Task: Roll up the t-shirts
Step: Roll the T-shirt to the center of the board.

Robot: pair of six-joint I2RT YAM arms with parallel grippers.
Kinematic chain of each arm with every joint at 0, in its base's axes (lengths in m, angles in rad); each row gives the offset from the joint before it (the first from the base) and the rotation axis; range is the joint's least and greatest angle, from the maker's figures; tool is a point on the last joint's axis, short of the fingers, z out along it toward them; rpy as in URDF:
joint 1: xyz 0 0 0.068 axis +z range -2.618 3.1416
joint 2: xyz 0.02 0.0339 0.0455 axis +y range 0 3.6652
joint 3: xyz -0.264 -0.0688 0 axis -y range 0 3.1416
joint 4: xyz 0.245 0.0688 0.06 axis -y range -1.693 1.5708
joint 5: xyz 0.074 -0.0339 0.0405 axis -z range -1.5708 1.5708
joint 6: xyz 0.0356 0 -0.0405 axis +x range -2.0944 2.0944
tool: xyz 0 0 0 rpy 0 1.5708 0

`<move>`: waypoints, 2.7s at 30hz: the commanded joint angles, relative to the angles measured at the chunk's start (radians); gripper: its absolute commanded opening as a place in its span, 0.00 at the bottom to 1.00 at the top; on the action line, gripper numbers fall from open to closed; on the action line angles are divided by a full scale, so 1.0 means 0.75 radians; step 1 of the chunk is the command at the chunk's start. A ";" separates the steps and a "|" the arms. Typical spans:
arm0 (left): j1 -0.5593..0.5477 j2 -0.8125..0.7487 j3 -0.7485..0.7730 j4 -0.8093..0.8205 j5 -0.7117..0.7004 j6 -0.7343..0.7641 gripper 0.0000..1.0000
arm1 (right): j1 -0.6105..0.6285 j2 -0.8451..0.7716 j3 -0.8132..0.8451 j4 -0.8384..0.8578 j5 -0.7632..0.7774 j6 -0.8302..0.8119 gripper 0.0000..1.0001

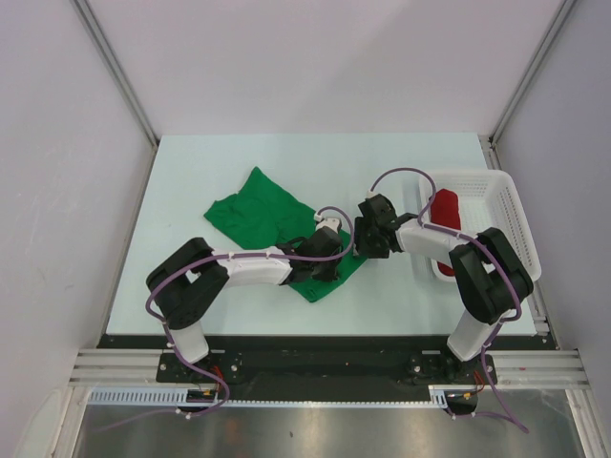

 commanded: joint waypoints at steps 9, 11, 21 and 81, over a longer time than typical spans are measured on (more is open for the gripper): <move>-0.002 0.034 -0.065 -0.003 -0.038 -0.017 0.02 | -0.023 0.022 0.029 -0.029 0.066 -0.016 0.54; 0.000 0.022 -0.068 -0.005 -0.040 -0.019 0.02 | -0.033 0.005 0.029 -0.037 0.082 -0.012 0.54; 0.000 -0.033 -0.074 -0.014 -0.044 -0.025 0.01 | -0.082 -0.095 0.029 -0.025 0.084 -0.038 0.57; -0.170 -0.510 -0.395 -0.164 -0.336 -0.052 0.11 | 0.028 0.236 0.219 -0.144 0.215 -0.141 0.50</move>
